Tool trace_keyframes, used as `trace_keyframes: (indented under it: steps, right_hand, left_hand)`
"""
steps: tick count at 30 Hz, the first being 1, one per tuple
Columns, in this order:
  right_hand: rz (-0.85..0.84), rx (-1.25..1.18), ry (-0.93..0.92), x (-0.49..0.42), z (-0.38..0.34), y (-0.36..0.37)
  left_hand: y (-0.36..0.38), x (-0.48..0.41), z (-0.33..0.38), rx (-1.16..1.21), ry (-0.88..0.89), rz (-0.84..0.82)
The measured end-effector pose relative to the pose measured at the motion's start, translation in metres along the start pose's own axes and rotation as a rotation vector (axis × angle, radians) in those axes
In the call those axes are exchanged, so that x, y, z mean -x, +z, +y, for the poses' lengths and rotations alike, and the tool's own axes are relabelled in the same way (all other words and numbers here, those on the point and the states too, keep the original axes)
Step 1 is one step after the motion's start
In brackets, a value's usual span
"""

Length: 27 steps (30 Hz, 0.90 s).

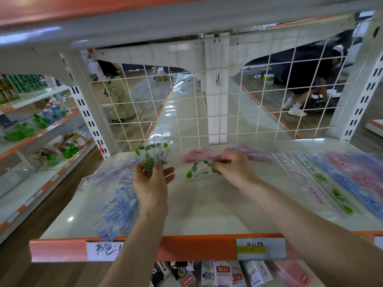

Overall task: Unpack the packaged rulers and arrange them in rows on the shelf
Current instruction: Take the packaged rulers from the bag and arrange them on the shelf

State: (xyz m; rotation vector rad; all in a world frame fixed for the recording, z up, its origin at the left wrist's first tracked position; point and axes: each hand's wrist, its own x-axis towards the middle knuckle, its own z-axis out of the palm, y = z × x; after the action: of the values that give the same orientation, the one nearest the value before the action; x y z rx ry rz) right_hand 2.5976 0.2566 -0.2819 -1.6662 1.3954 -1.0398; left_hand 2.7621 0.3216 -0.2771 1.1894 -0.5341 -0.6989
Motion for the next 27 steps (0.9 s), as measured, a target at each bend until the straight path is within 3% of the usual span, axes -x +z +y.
trace_keyframes:
  steps: [4, 7, 9, 12, 14, 20, 21, 23, 25, 27]
  right_hand:
    - [-0.155, 0.323, 0.011, -0.013, -0.009, 0.014]
    - [-0.131, 0.540, -0.067, -0.013, -0.015, 0.005]
    - [-0.093, 0.533, -0.204, -0.007, -0.021, -0.002]
    - [-0.242, 0.538, -0.401, 0.006, -0.023, 0.010]
    - [-0.328, 0.636, -0.383, 0.010, -0.014, 0.027]
    - [-0.194, 0.692, -0.378, 0.002, 0.006, 0.029]
    - [-0.183, 0.644, -0.403, 0.003, 0.007, 0.028]
    - [-0.096, 0.327, -0.359, 0.005, 0.005, 0.022]
    - [-0.044, -0.111, -0.206, 0.004, -0.003, 0.009]
    - [-0.099, -0.402, -0.053, 0.005, -0.011, 0.000]
  left_hand:
    - [0.000, 0.001, -0.001, -0.028, -0.013, 0.008]
    - [-0.001, 0.000, 0.000, 0.014, -0.030, 0.011]
    - [-0.001, -0.002, 0.000, 0.063, -0.066, 0.007]
    - [0.001, -0.002, 0.001, 0.128, -0.131, -0.037]
    - [0.002, -0.002, 0.001, 0.139, -0.162, -0.064]
    - [0.003, 0.000, 0.002, 0.097, -0.197, -0.137]
    - [0.003, 0.000, 0.002, 0.092, -0.204, -0.150]
    - [0.002, 0.001, 0.003, 0.080, -0.214, -0.181]
    - [0.002, 0.003, 0.004, 0.033, -0.209, -0.241]
    - [0.004, 0.006, 0.002, -0.043, -0.187, -0.324]
